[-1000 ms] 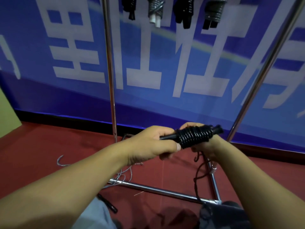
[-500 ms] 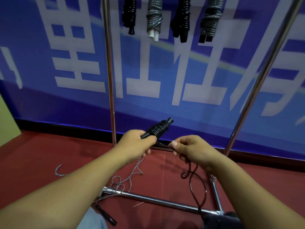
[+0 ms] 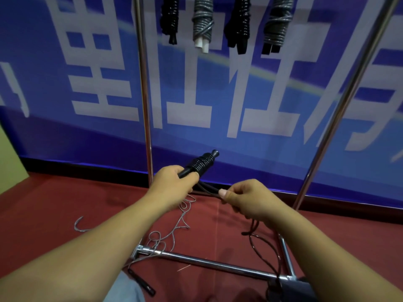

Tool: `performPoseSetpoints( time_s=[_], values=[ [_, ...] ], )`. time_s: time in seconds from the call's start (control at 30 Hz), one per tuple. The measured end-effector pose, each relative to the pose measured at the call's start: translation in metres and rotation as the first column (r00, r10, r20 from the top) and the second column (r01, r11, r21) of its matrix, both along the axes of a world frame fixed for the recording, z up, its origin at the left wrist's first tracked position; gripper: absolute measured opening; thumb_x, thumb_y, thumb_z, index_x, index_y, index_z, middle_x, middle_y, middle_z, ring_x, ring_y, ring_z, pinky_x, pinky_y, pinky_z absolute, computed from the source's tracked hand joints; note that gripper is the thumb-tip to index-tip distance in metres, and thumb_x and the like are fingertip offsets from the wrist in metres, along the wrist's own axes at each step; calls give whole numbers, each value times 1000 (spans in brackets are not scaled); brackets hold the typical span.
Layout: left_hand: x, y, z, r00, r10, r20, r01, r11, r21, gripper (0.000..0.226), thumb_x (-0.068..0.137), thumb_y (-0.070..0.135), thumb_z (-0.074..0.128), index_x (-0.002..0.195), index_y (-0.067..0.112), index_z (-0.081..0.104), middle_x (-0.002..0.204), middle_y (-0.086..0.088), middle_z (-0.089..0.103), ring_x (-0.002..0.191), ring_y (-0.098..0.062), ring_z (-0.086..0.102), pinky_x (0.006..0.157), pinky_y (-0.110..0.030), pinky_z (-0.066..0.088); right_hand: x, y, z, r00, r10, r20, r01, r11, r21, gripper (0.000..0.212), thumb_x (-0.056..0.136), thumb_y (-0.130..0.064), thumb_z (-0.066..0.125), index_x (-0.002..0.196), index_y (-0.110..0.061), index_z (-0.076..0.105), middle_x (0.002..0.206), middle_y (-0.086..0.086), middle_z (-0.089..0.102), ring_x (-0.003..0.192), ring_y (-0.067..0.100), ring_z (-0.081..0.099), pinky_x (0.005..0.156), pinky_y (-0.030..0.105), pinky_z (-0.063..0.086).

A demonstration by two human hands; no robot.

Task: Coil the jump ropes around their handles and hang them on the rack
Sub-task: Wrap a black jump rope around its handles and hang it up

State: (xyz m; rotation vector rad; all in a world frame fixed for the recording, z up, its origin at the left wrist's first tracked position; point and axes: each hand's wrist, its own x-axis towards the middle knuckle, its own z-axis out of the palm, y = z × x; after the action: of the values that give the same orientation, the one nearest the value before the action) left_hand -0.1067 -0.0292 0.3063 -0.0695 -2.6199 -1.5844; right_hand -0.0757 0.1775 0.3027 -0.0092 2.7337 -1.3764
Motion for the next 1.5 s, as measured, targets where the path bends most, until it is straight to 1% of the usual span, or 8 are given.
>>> performPoseSetpoints(
  time_s=[0.2, 0.33, 0.53, 0.87, 1.17, 1.27, 1.4, 1.5],
  values=[
    [-6, -5, -5, 999, 38, -39, -43, 991, -127, 29, 86, 33, 67, 76, 7, 64, 61, -3, 58, 58, -21, 53, 56, -30, 39, 8, -8, 4, 991, 35, 130, -10, 982, -188, 41, 97, -45, 60, 72, -16, 73, 56, -7, 46, 54, 13, 39, 59, 30, 38],
    [-11, -7, -9, 998, 17, -54, -27, 982, -185, 29, 86, 35, 68, 70, 14, 58, 60, 1, 55, 58, -21, 52, 56, -30, 38, 14, -11, 10, 984, 76, 163, -18, 943, -333, 35, 101, -37, 56, 79, -14, 69, 56, -7, 42, 50, 10, 35, 53, 24, 33],
    [-13, -4, -11, 995, -35, -93, 6, 958, -288, 28, 89, 38, 67, 72, 19, 55, 65, 2, 57, 58, -17, 53, 57, -31, 40, 22, -15, 15, 988, 79, 130, -24, 924, -381, 39, 101, -40, 55, 77, -11, 67, 55, -6, 42, 48, 9, 35, 50, 21, 33],
    [-16, -1, -9, 989, -92, -114, 32, 897, -441, 26, 91, 44, 64, 77, 23, 57, 66, 3, 58, 61, -17, 57, 52, -28, 35, 38, -12, 24, 987, 109, 120, -67, 947, -315, 32, 99, -34, 60, 81, -8, 69, 52, -5, 42, 48, 11, 35, 51, 23, 33],
    [-21, -3, -13, 982, -168, -85, 100, 847, -523, 21, 93, 45, 62, 92, 24, 63, 75, 2, 62, 71, -19, 61, 61, -32, 46, 46, -10, 27, 991, 111, 72, -94, 974, -207, 29, 100, -29, 58, 81, -12, 71, 52, -4, 45, 52, 13, 39, 55, 28, 36],
    [-18, -1, -16, 968, -241, -68, 160, 806, -570, 21, 95, 45, 60, 97, 24, 62, 76, 3, 61, 70, -17, 60, 59, -31, 44, 47, -6, 28, 993, 99, 62, -83, 972, -220, 29, 102, -26, 56, 85, -7, 71, 51, -5, 44, 50, 11, 39, 53, 26, 36],
    [-13, 5, -21, 934, -356, 39, 305, 732, -610, 19, 97, 40, 59, 105, 23, 62, 87, 1, 66, 78, -18, 64, 73, -37, 53, 47, -2, 28, 995, 64, 77, -42, 964, -261, 28, 103, -19, 53, 86, -5, 71, 50, -8, 41, 46, 9, 35, 49, 24, 32],
    [-10, 8, -22, 907, -408, 103, 382, 695, -609, 14, 98, 39, 58, 101, 26, 60, 89, 1, 66, 78, -17, 64, 74, -39, 54, 46, 0, 28, 996, 13, 89, 14, 957, -291, 28, 101, -18, 53, 83, -7, 72, 49, -8, 41, 44, 9, 36, 48, 25, 32]
  ],
)
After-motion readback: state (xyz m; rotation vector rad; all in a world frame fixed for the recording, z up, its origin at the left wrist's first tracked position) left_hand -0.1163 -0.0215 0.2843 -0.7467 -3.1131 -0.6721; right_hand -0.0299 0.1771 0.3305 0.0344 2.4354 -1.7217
